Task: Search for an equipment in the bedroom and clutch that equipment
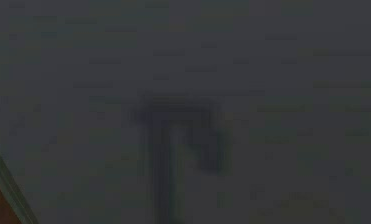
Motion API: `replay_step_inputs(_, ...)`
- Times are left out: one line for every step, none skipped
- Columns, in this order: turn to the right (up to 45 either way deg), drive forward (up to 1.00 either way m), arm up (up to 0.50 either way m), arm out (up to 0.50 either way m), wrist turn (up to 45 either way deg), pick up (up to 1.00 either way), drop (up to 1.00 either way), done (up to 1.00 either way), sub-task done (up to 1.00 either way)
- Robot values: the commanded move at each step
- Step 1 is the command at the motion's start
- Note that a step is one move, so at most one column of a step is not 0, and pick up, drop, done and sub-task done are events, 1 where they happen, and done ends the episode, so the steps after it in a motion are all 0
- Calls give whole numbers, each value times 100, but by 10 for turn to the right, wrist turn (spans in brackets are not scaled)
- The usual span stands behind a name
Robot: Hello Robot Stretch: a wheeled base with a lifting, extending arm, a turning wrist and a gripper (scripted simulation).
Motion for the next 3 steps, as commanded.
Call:
replay_step_inputs(0,0,0,0,0,100,0,0,0)
replay_step_inputs(0,0,10,0,0,0,0,0,0)
replay_step_inputs(0,0,0,0,0,0,0,100,0)
